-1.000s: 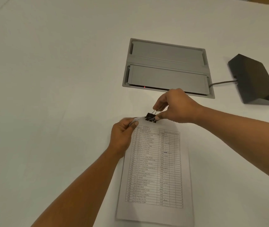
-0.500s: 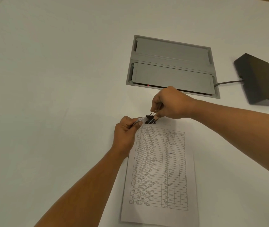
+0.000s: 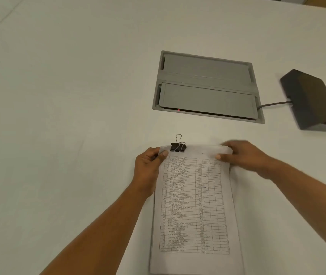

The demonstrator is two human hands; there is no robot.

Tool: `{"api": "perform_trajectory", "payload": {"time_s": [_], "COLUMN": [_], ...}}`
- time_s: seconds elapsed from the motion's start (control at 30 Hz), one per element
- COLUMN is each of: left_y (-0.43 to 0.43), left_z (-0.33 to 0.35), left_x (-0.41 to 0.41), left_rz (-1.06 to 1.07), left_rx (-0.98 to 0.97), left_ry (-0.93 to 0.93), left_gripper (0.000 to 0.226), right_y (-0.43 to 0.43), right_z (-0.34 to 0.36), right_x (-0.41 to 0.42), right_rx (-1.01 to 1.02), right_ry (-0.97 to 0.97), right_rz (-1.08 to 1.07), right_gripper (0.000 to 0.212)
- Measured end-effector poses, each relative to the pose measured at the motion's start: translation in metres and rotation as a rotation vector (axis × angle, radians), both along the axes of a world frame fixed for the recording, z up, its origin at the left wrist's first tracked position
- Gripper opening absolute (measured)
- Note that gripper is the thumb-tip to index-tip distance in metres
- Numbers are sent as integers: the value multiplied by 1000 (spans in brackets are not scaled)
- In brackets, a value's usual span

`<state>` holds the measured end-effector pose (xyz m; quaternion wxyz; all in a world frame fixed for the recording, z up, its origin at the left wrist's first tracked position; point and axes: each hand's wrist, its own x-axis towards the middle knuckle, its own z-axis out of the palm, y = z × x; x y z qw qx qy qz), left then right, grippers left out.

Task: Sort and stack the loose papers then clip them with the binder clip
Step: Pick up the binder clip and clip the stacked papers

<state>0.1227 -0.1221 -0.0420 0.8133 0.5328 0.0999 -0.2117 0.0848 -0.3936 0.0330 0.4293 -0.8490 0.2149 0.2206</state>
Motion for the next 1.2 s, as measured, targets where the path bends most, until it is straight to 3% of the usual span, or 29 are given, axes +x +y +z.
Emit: {"api": "perform_trajectory", "payload": {"time_s": [0.1, 0.23, 0.37, 0.5, 0.6, 0.87, 1.2], "left_y": [-3, -17, -24, -19, -11, -1, 8], "left_z": [8, 13, 24, 26, 24, 15, 36], "left_x": [3, 10, 26, 22, 4, -11, -8], "left_rz": [6, 38, 47, 3, -79, -304, -535], "left_rx": [-34, 75, 299, 778, 970, 1197, 1390], "left_ry": [54, 51, -66, -276, -391, -573, -622], "left_gripper": [22, 20, 24, 45, 44, 39, 62], "right_y": [-11, -3, 0, 1, 8, 27, 25], "right_z": [-14, -30, -34, -37, -41, -49, -26], "right_x": [-41, -60, -41, -30, -35, -44, -52], "right_rx": [269, 265, 171, 23, -120, -352, -317], "right_ry": [47, 23, -85, -166, -217, -255, -165], "right_rz": [-302, -352, -452, -485, -456, -371, -279], "right_gripper": [28, 9, 7, 10, 15, 24, 28]}}
